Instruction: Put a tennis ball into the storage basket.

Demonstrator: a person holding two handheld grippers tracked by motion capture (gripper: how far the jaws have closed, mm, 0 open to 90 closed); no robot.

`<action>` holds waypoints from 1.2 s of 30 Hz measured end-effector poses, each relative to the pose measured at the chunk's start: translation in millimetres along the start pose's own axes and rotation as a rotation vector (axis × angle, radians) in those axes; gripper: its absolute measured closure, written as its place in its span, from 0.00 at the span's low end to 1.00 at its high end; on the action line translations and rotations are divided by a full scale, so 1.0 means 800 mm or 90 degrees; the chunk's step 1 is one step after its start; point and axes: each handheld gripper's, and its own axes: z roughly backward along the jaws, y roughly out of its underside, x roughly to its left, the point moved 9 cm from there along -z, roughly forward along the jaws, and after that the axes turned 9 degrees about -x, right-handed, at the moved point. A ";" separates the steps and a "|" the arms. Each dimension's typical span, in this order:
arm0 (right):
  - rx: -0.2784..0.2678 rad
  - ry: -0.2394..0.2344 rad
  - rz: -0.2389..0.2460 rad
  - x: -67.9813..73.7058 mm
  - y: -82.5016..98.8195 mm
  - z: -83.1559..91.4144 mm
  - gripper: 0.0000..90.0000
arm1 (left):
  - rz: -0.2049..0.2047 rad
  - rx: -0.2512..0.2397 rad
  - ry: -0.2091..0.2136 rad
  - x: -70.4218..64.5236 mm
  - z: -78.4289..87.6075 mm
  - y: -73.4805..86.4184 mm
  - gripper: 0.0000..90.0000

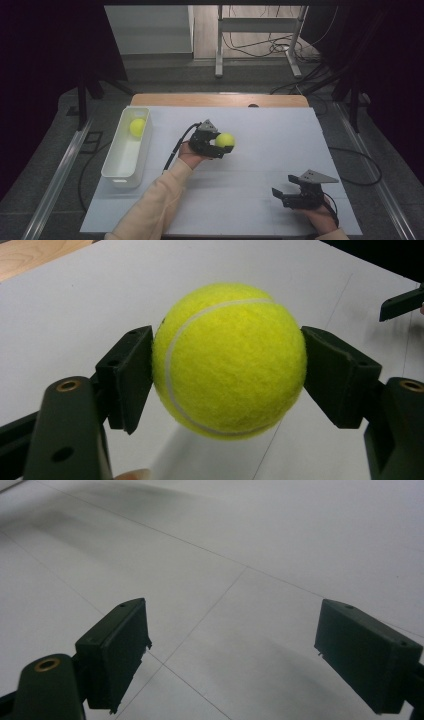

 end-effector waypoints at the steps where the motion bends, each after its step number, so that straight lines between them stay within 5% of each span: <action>1: 0.000 0.000 0.000 0.000 0.000 0.000 0.16 | 0.000 -0.001 0.000 0.000 0.000 0.000 0.29; 36: 0.003 0.003 0.001 0.000 0.001 -0.001 0.16 | -0.008 -0.020 -0.043 0.022 0.028 -0.008 0.29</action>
